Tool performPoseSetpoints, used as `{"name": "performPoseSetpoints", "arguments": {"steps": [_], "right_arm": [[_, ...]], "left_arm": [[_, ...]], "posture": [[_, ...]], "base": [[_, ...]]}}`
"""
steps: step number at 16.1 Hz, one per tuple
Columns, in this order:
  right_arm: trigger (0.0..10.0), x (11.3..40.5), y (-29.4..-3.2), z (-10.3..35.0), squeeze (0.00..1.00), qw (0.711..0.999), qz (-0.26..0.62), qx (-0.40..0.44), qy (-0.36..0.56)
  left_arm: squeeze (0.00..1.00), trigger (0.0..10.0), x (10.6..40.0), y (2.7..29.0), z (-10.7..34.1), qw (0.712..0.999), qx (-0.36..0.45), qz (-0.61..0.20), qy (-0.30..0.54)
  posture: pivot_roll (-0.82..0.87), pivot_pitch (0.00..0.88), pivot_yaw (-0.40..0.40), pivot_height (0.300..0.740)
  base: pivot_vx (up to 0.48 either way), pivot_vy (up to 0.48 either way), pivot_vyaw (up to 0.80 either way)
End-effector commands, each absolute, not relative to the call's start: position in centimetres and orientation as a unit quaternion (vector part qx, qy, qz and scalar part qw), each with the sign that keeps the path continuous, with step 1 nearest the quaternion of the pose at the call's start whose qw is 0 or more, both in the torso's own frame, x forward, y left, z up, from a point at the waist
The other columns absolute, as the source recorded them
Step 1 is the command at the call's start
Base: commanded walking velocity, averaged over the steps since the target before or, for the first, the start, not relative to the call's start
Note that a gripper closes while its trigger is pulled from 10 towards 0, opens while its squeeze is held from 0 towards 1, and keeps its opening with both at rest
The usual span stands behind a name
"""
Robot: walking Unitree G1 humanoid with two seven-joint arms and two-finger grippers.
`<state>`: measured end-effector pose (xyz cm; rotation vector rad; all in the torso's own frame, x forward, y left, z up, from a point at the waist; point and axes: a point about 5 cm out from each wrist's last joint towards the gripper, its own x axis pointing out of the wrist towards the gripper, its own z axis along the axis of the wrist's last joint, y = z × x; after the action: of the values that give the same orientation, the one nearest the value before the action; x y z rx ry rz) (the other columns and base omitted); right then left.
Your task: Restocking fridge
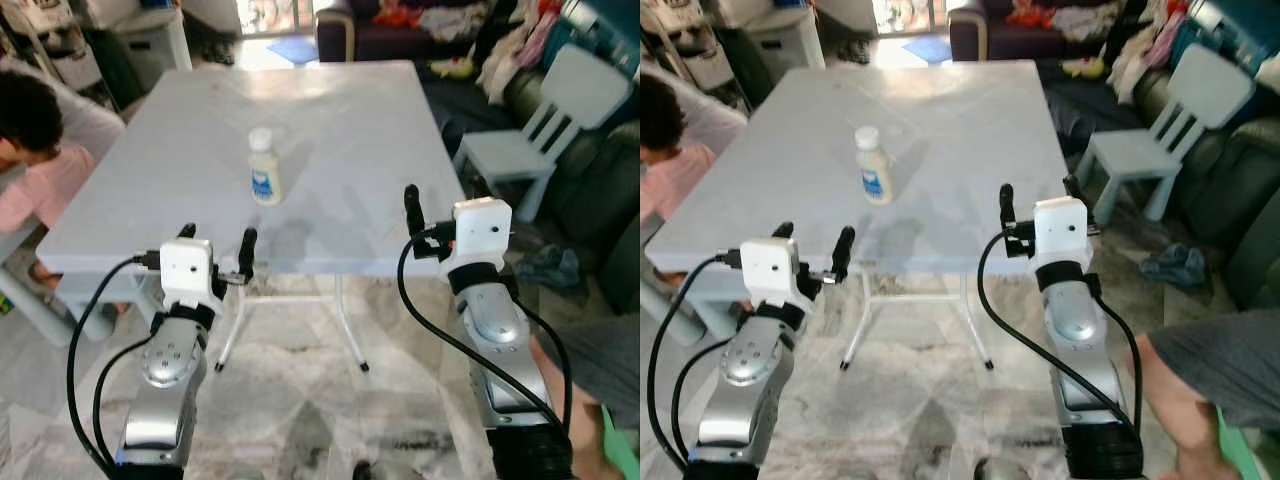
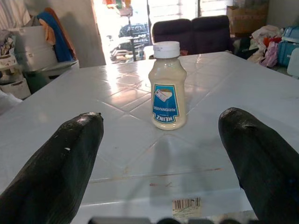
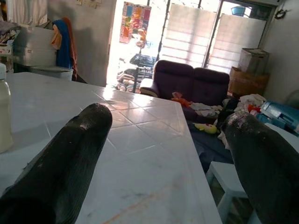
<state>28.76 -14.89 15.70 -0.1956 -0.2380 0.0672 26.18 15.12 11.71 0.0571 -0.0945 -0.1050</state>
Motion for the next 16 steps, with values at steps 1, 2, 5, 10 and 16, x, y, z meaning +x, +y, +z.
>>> {"name": "performPoseSetpoints", "arguments": {"steps": [1, 2, 5, 10, 16], "right_arm": [[10.0, 28.84, -14.1, 16.36, 0.0, 0.985, 0.052, -0.096, -0.133], [10.0, 28.79, -13.86, 16.5, 0.0, 0.983, 0.061, -0.102, -0.137], [10.0, 28.71, -13.8, 16.7, 0.0, 0.981, 0.07, -0.107, -0.143], [10.0, 28.85, -13.76, 16.73, 0.0, 0.981, 0.07, -0.109, -0.144], [10.0, 29.31, -13.6, 16.63, 0.0, 0.983, 0.058, -0.105, -0.141]], "left_arm": [[0.0, 10.0, 26.14, 15.77, 11.64, 0.998, 0.031, -0.039, -0.047], [0.0, 10.0, 26.15, 15.84, 11.54, 0.998, 0.032, -0.038, -0.045], [0.0, 10.0, 26.48, 15.75, 11.52, 0.998, 0.025, -0.034, -0.043], [0.0, 10.0, 26.62, 15.54, 11.4, 0.998, 0.029, -0.041, -0.045], [0.0, 10.0, 26.78, 15.13, 11.53, 0.997, 0.034, -0.046, -0.052]], "posture": [[0.07, 0.029, 0.057, 0.74], [0.07, 0.031, 0.056, 0.74], [0.06, 0.033, 0.055, 0.74], [0.06, 0.036, 0.05, 0.74], [0.07, 0.028, 0.044, 0.74]], "base": [[0.42, 0.0, 0.0], [0.416, 0.0, 0.0], [0.401, 0.264, 0.65], [0.262, 0.278, 0.2], [0.0, 0.0, 0.0]]}}
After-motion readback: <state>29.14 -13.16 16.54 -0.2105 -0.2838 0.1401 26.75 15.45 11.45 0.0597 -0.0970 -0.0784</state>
